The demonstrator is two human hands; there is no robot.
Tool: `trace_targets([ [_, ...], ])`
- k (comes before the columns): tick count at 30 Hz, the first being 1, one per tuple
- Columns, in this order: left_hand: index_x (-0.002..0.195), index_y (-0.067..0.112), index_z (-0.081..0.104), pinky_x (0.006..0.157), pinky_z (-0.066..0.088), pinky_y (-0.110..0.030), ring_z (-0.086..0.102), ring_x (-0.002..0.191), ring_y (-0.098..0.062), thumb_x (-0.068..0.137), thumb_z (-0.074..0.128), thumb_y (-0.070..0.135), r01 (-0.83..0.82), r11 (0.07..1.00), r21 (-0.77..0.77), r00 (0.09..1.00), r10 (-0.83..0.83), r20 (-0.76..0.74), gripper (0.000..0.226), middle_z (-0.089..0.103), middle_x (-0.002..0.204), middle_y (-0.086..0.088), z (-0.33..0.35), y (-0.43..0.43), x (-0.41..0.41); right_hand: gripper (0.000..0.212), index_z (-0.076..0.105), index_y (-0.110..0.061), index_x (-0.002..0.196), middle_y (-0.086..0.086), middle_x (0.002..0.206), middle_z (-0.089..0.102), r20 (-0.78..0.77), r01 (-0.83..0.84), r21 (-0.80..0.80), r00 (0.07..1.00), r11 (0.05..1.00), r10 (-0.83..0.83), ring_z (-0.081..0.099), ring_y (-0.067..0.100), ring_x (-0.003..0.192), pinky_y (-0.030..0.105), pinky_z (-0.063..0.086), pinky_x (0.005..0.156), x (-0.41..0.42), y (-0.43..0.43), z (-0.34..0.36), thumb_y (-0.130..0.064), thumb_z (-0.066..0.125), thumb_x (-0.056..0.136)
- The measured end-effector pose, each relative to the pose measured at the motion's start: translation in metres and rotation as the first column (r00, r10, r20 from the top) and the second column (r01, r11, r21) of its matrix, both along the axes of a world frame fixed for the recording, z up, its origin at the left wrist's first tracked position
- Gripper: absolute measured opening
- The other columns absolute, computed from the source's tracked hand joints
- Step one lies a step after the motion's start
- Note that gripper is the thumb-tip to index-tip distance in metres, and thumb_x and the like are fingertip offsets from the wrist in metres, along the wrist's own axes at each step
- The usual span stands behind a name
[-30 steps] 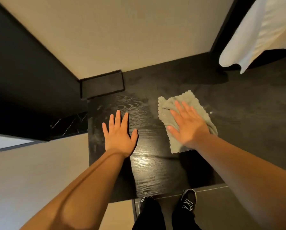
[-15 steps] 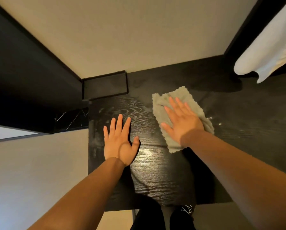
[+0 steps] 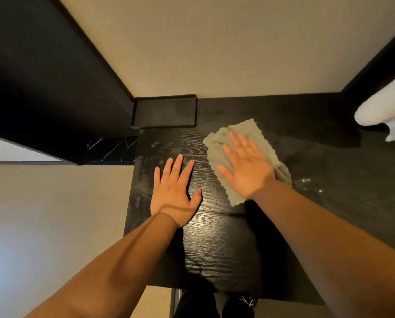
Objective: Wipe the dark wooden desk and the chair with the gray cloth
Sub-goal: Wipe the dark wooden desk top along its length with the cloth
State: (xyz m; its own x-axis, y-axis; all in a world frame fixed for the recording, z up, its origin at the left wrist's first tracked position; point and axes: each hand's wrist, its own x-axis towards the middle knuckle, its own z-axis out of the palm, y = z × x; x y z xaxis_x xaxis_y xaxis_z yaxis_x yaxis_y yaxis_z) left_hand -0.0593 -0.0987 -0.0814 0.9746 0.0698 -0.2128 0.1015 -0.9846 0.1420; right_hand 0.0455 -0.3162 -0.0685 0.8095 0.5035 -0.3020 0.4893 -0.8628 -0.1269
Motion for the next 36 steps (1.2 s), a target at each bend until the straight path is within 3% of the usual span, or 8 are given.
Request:
trace_targets([
  [3, 0.168, 0.036, 0.011, 0.130, -0.005, -0.055, -0.009, 0.162, -0.022, 0.096, 0.034, 0.066, 0.000, 1.000, -0.006, 1.000, 0.000, 0.000, 0.081, -0.003, 0.177, 0.004, 0.002, 0.001, -0.002, 0.083, -0.002, -0.024, 0.165, 0.005, 0.172, -0.026, -0.009, 0.065, 0.015, 0.998, 0.998, -0.065, -0.024, 0.023, 0.158, 0.046, -0.006, 0.130, -0.007, 0.004, -0.001, -0.071, -0.007, 0.097],
  [6, 0.168, 0.036, 0.010, 0.130, -0.005, -0.055, -0.010, 0.162, -0.022, 0.095, 0.031, 0.067, -0.004, 1.000, 0.003, 1.000, 0.004, -0.010, 0.082, -0.004, 0.177, 0.004, 0.003, 0.001, -0.002, 0.091, 0.022, -0.022, 0.166, 0.009, 0.174, -0.011, -0.010, -0.095, 0.037, 0.995, 0.995, 0.095, -0.011, 0.027, 0.161, 0.049, 0.004, 0.131, -0.042, -0.008, -0.005, -0.072, -0.012, 0.098],
  [11, 0.168, 0.035, 0.012, 0.130, -0.003, -0.056, -0.008, 0.162, -0.024, 0.095, 0.034, 0.066, 0.006, 1.000, -0.014, 1.000, -0.006, 0.009, 0.082, -0.001, 0.177, 0.003, 0.002, 0.001, -0.001, 0.080, 0.045, -0.021, 0.158, 0.006, 0.176, 0.006, -0.004, -0.316, 0.052, 0.949, 0.947, 0.317, 0.007, 0.027, 0.162, 0.049, 0.017, 0.130, -0.046, -0.030, -0.007, -0.074, 0.022, 0.101],
  [18, 0.168, 0.034, 0.012, 0.129, 0.000, -0.058, -0.007, 0.163, -0.024, 0.097, 0.034, 0.065, 0.011, 1.000, -0.019, 1.000, -0.011, 0.014, 0.080, -0.001, 0.177, 0.002, 0.002, 0.001, -0.002, 0.081, 0.007, -0.024, 0.168, 0.003, 0.173, -0.019, -0.003, 0.089, 0.040, 0.996, 0.995, -0.089, -0.020, 0.023, 0.159, 0.045, -0.007, 0.130, 0.044, 0.008, 0.002, -0.071, 0.001, 0.101],
  [20, 0.168, 0.035, 0.010, 0.129, -0.003, -0.057, -0.010, 0.162, -0.023, 0.096, 0.034, 0.065, 0.004, 1.000, -0.018, 1.000, -0.004, -0.001, 0.080, -0.004, 0.177, 0.004, 0.002, 0.001, -0.002, 0.086, 0.006, -0.023, 0.168, 0.007, 0.174, -0.017, -0.020, 0.042, 0.061, 0.999, 0.997, -0.040, -0.019, 0.026, 0.160, 0.047, -0.005, 0.131, 0.033, 0.012, 0.001, -0.073, -0.006, 0.098],
  [26, 0.168, 0.036, 0.005, 0.129, -0.005, -0.056, -0.013, 0.162, -0.022, 0.096, 0.032, 0.065, 0.006, 1.000, -0.015, 1.000, -0.007, -0.025, 0.083, -0.007, 0.177, 0.004, 0.004, 0.001, 0.000, 0.079, 0.051, -0.018, 0.155, 0.006, 0.175, 0.014, 0.042, -0.297, 0.115, 0.955, 0.948, 0.294, 0.010, 0.026, 0.162, 0.052, 0.022, 0.128, -0.014, -0.007, -0.006, -0.072, 0.029, 0.101],
  [30, 0.168, 0.035, 0.009, 0.129, -0.003, -0.057, -0.011, 0.162, -0.023, 0.096, 0.036, 0.064, 0.003, 1.000, -0.019, 1.000, -0.003, -0.009, 0.082, -0.004, 0.177, 0.003, 0.002, 0.001, -0.001, 0.086, 0.016, -0.026, 0.167, 0.001, 0.174, -0.018, 0.017, -0.257, 0.028, 0.966, 0.966, 0.257, -0.019, 0.021, 0.160, 0.046, -0.003, 0.131, 0.028, 0.015, 0.004, -0.077, 0.009, 0.099],
  [36, 0.168, 0.033, 0.012, 0.129, 0.001, -0.058, -0.007, 0.163, -0.025, 0.097, 0.037, 0.064, 0.012, 1.000, -0.007, 1.000, -0.012, 0.004, 0.082, 0.000, 0.177, 0.001, 0.001, 0.002, -0.001, 0.076, 0.007, -0.023, 0.169, 0.003, 0.175, -0.013, -0.005, -0.015, 0.033, 1.000, 0.999, 0.016, -0.015, 0.025, 0.161, 0.046, -0.005, 0.131, 0.081, 0.054, 0.006, -0.065, 0.011, 0.105],
])
